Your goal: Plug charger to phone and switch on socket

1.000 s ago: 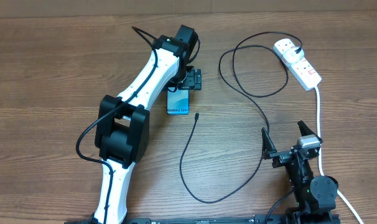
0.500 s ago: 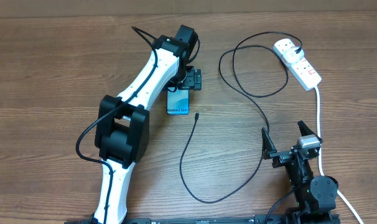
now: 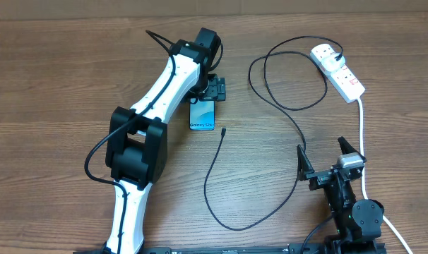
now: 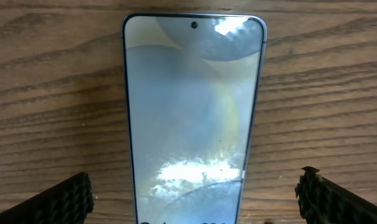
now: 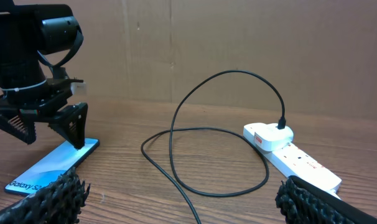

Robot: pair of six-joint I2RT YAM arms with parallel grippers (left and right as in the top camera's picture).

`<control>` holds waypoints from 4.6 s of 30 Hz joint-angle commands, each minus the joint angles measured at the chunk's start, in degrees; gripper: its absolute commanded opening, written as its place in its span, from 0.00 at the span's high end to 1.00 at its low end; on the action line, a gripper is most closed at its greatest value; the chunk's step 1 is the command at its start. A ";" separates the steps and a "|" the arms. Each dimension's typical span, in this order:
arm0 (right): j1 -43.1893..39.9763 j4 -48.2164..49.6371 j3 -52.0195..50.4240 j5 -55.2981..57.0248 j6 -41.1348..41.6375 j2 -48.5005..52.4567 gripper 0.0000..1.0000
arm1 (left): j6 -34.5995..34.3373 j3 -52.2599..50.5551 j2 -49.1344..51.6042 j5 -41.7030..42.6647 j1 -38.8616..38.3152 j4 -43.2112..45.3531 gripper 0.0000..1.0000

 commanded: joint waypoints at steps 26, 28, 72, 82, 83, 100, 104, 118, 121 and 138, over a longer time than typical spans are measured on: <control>0.22 0.26 -0.57 0.50 0.37 -0.57 0.00 | 0.44 -0.87 3.10 0.68 0.17 2.27 0.00; 0.22 0.24 -0.57 0.50 0.35 -0.57 0.00 | 0.44 -0.87 3.10 0.68 0.15 2.60 0.00; 0.22 0.24 -0.57 0.50 0.35 -0.57 0.00 | 0.90 -0.87 3.15 0.72 0.15 1.75 0.00; 0.22 0.24 -0.57 0.50 0.35 -0.57 0.00 | 1.27 -0.87 3.15 0.68 0.17 2.27 0.00; 0.22 0.24 -0.57 0.50 0.35 -0.57 0.00 | 1.64 -0.87 3.15 0.66 0.17 2.64 0.00; 0.24 0.24 -0.57 0.50 0.35 -0.57 0.00 | 2.60 -0.87 3.15 0.70 0.15 2.16 0.00; 0.22 0.24 -0.57 0.52 0.37 -0.57 0.00 | 2.60 -0.87 3.15 0.68 0.15 2.03 0.00; 0.22 0.24 -0.57 0.50 0.35 -0.57 0.00 | 2.60 -4.09 3.15 0.70 0.13 3.82 0.00; 0.22 0.26 -0.57 0.50 0.35 -0.57 0.00 | 2.60 -4.70 3.15 0.68 0.15 4.44 0.00; 0.22 0.24 -0.57 0.50 0.37 -0.57 0.00 | 2.60 -4.74 3.15 0.66 0.15 5.18 0.00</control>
